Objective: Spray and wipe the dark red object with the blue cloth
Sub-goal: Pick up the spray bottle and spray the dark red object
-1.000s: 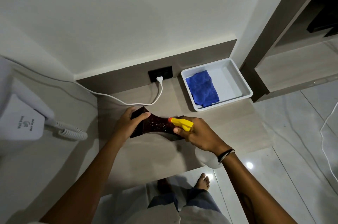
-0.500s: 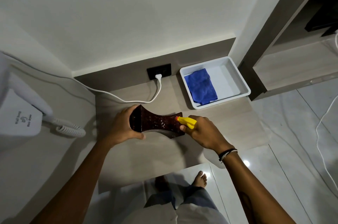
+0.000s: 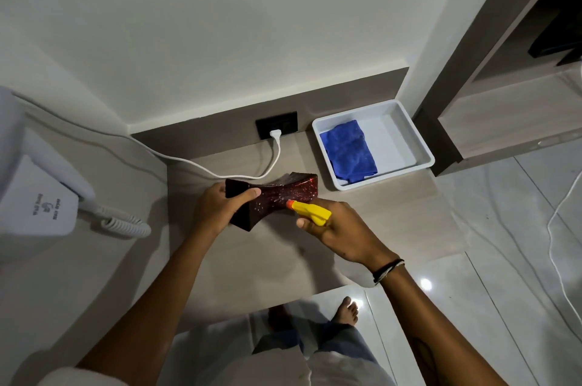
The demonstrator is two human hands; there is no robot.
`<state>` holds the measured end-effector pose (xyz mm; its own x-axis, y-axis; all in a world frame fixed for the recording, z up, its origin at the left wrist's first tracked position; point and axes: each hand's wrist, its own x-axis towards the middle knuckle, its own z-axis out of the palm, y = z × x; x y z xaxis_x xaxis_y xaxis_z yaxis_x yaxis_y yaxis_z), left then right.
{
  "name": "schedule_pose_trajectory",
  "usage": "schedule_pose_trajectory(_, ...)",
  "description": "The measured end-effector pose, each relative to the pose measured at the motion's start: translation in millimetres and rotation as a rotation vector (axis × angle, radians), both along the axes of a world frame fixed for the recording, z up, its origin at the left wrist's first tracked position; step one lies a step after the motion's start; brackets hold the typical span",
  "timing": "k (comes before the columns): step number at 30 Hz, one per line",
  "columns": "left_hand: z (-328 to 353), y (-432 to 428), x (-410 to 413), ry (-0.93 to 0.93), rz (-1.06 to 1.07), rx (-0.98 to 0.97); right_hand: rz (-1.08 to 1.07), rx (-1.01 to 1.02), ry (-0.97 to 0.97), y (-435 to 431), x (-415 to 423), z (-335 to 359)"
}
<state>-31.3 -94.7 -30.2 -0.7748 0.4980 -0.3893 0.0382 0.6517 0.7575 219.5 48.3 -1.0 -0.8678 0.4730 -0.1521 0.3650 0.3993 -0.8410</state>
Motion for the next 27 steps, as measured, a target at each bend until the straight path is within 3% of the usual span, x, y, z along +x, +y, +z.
schedule_pose_trajectory(5,9,0,4,-0.034,0.007,-0.018,0.059,0.081,-0.087,-6,-13,0)
schedule_pose_trajectory(17,17,5,4,-0.002,-0.042,-0.203,-0.191,0.101,-0.238,11,9,-13)
schedule_pose_trajectory(27,30,49,28,0.660,-0.228,-0.573,-0.167,0.112,-0.239,10,18,-16)
